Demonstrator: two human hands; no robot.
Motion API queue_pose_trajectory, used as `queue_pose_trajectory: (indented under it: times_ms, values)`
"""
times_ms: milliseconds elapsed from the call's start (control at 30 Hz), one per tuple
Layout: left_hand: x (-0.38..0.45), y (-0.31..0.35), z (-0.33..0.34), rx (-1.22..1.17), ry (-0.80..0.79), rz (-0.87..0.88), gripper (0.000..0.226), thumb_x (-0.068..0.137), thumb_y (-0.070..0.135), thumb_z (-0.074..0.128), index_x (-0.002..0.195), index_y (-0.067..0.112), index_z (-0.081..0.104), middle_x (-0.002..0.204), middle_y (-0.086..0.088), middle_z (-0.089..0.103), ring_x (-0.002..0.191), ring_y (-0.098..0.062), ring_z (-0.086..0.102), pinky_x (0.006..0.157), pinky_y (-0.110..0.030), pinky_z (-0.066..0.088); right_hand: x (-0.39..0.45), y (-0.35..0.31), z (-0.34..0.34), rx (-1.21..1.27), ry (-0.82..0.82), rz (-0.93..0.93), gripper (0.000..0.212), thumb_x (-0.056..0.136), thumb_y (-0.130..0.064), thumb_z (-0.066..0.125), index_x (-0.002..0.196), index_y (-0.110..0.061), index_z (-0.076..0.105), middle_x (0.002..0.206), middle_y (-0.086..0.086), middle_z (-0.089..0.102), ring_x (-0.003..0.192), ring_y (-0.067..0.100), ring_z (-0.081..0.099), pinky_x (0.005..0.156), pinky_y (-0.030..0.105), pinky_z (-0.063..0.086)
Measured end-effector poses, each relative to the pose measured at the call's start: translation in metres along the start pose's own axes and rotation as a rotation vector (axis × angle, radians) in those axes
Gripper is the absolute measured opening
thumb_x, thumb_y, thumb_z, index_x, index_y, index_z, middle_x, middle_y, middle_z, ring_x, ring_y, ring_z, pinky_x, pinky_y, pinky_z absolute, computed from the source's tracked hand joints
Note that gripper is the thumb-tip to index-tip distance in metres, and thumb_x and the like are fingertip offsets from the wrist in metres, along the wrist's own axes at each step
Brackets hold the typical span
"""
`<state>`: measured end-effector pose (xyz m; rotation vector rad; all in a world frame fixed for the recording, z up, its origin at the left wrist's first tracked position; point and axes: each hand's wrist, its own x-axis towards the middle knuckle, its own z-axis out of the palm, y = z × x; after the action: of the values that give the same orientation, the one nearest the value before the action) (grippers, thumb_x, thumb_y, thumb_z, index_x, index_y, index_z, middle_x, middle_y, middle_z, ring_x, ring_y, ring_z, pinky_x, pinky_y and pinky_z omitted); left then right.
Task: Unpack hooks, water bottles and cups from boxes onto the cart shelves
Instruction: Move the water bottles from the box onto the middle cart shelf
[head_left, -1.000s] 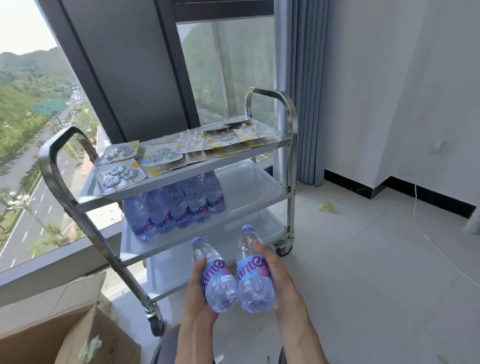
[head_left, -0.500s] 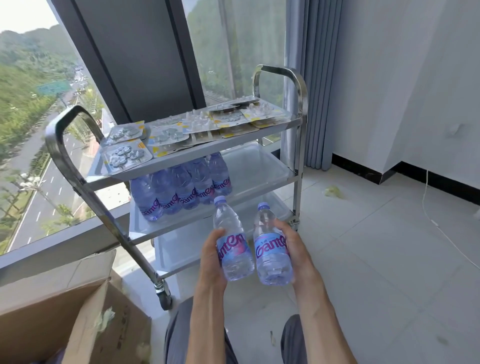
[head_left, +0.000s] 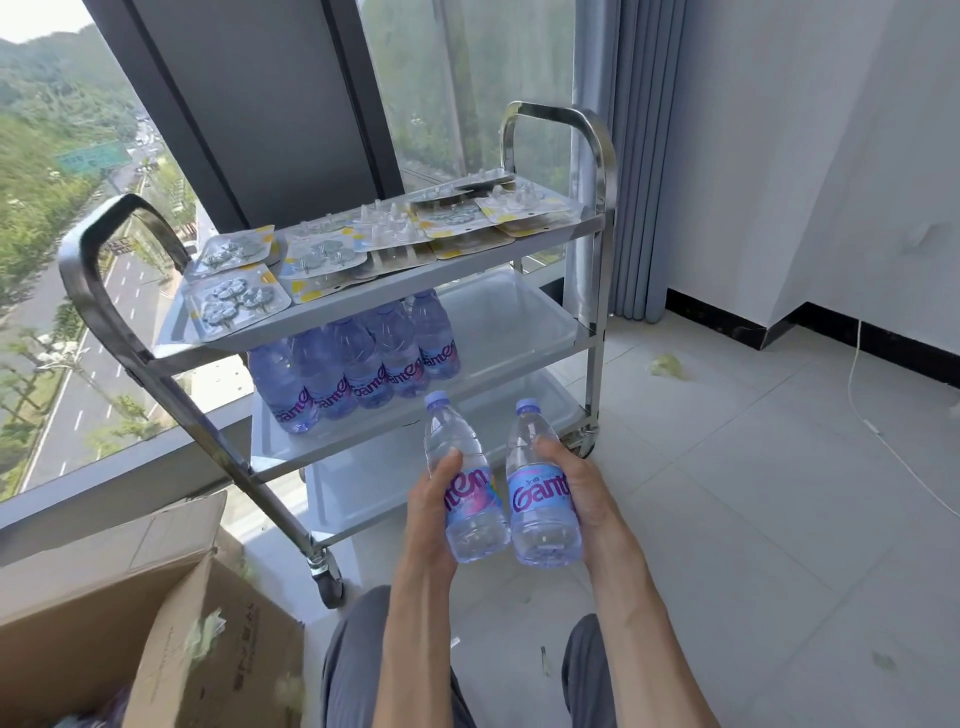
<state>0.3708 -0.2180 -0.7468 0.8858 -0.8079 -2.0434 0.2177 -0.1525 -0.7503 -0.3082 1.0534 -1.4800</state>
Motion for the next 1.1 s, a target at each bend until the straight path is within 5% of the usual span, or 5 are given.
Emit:
queue_pose_trajectory:
  times_ms: [233, 467, 733, 967, 1100]
  values:
    - [0.001, -0.003, -0.01, -0.008, 0.089, -0.083, 0.055, 0.07, 0.043, 0.066, 0.105, 0.002, 0.059, 0.077, -0.014, 0.061, 0.064, -0.025, 0.06, 0.063, -0.035, 0.053, 0.006, -0.002, -0.004, -0.092, 0.018, 0.036, 0.06, 0.06, -0.048, 0.079, 0.099, -0.004, 0.067, 0.089, 0.021, 0.062, 0.072, 0.031, 0.061, 0.072, 0.039, 0.05]
    - [0.006, -0.004, -0.012, 0.097, 0.002, -0.04, 0.068, 0.068, 0.038, 0.082, 0.119, 0.001, 0.055, 0.106, -0.026, 0.055, 0.095, -0.039, 0.052, 0.093, -0.056, 0.042, 0.012, 0.005, -0.009, -0.058, 0.008, -0.027, 0.061, 0.055, -0.043, 0.093, 0.095, -0.008, 0.064, 0.085, 0.019, 0.064, 0.071, 0.031, 0.063, 0.071, 0.042, 0.053]
    - [0.008, -0.006, -0.005, 0.545, 0.331, 0.171, 0.06, 0.053, 0.034, 0.088, 0.1, 0.011, 0.06, 0.087, -0.006, 0.075, 0.074, -0.023, 0.074, 0.059, -0.029, 0.057, 0.016, 0.001, -0.014, -0.332, 0.178, -0.209, 0.06, 0.051, -0.05, 0.094, 0.095, -0.016, 0.071, 0.091, 0.013, 0.075, 0.077, 0.032, 0.074, 0.07, 0.048, 0.061]
    - [0.022, -0.015, 0.006, 0.787, 0.484, 0.35, 0.041, 0.056, 0.034, 0.089, 0.088, 0.028, 0.064, 0.079, 0.009, 0.073, 0.067, -0.003, 0.069, 0.065, -0.028, 0.058, 0.036, 0.003, -0.015, -0.676, 0.268, -0.42, 0.044, 0.053, -0.034, 0.087, 0.093, -0.028, 0.068, 0.085, -0.009, 0.074, 0.076, 0.008, 0.071, 0.072, 0.039, 0.059]
    - [0.052, -0.015, 0.033, 0.752, 0.58, 0.458, 0.035, 0.061, 0.023, 0.087, 0.081, 0.039, 0.064, 0.077, 0.016, 0.07, 0.068, 0.003, 0.064, 0.062, -0.015, 0.048, 0.062, -0.009, -0.015, -0.704, 0.29, -0.475, 0.052, 0.054, -0.038, 0.086, 0.1, -0.025, 0.066, 0.091, -0.006, 0.072, 0.084, 0.012, 0.069, 0.077, 0.037, 0.057]
